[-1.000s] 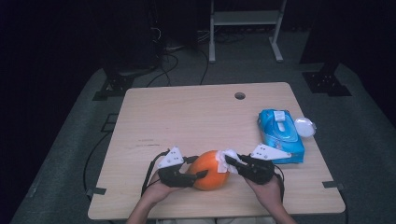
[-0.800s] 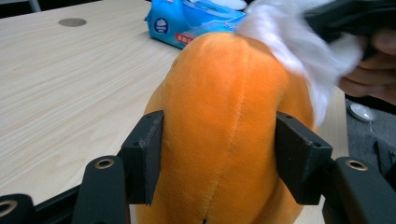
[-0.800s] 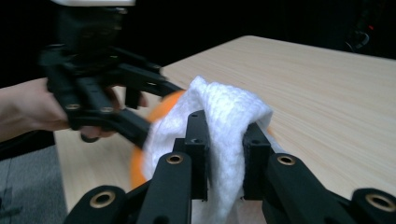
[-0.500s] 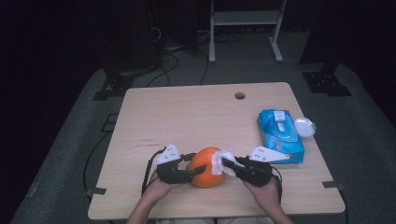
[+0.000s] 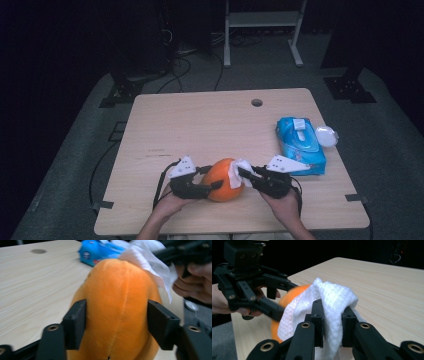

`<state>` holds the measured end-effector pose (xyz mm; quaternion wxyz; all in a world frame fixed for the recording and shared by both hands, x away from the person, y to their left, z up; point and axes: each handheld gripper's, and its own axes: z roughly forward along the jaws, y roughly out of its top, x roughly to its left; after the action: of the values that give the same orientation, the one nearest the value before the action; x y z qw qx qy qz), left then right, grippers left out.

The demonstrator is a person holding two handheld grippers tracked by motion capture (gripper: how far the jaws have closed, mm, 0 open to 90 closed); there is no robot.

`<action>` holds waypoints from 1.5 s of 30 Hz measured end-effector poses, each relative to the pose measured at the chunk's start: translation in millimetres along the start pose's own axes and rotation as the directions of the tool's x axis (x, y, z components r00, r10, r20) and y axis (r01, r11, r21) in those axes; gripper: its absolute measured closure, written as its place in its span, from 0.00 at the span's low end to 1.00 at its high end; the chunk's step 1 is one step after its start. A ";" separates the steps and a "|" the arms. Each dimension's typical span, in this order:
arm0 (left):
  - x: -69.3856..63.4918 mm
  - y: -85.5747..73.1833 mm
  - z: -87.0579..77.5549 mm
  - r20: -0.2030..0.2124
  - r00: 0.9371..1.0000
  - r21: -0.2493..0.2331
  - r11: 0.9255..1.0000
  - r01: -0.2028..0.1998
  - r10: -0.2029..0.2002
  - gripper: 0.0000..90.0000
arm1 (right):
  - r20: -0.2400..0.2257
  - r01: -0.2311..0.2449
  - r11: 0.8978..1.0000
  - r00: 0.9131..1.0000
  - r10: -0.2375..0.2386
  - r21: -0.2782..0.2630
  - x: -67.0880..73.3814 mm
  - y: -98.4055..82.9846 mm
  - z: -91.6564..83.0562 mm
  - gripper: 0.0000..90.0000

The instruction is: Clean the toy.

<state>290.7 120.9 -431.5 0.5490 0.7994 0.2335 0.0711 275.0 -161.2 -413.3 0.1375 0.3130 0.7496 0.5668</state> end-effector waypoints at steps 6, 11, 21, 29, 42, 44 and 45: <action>1.7 -4.5 5.7 0.005 1.000 0.036 0.999 0.011 -0.011 0.21 | 0.022 -0.045 0.999 0.999 0.044 0.007 -13.7 -4.5 -1.7 0.85; -15.1 6.2 4.5 -0.081 0.989 0.025 0.993 -0.120 0.121 0.44 | -0.018 -0.004 1.000 1.000 0.004 -0.025 2.1 5.7 -3.2 0.85; -19.3 11.2 5.2 -0.056 0.988 0.032 0.990 -0.139 0.141 0.28 | 0.022 -0.035 0.999 0.999 0.034 0.021 -15.3 -5.7 1.4 0.85; -22.9 7.5 11.2 -0.071 0.981 0.065 0.982 -0.176 0.181 0.42 | -0.005 0.001 1.000 1.000 -0.001 -0.003 -0.1 3.7 -0.1 0.85; -19.0 11.1 8.6 -0.087 0.983 0.092 0.984 -0.155 0.163 0.21 | 0.008 -0.006 0.999 1.000 0.006 0.040 -6.9 -3.5 5.1 0.85; -17.1 7.0 9.5 -0.067 0.988 0.095 0.987 -0.130 0.137 0.24 | -0.004 -0.001 0.999 1.000 0.001 0.034 -3.3 -2.4 5.2 0.85; -18.0 5.4 10.2 -0.053 0.989 0.100 0.986 -0.134 0.139 0.27 | -0.016 0.008 0.999 1.000 -0.007 0.031 0.9 -1.4 5.6 0.85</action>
<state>280.3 102.6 -428.0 0.4963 0.8367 0.1977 0.1211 277.0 -156.6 -416.3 0.1285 0.3078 0.7606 0.5570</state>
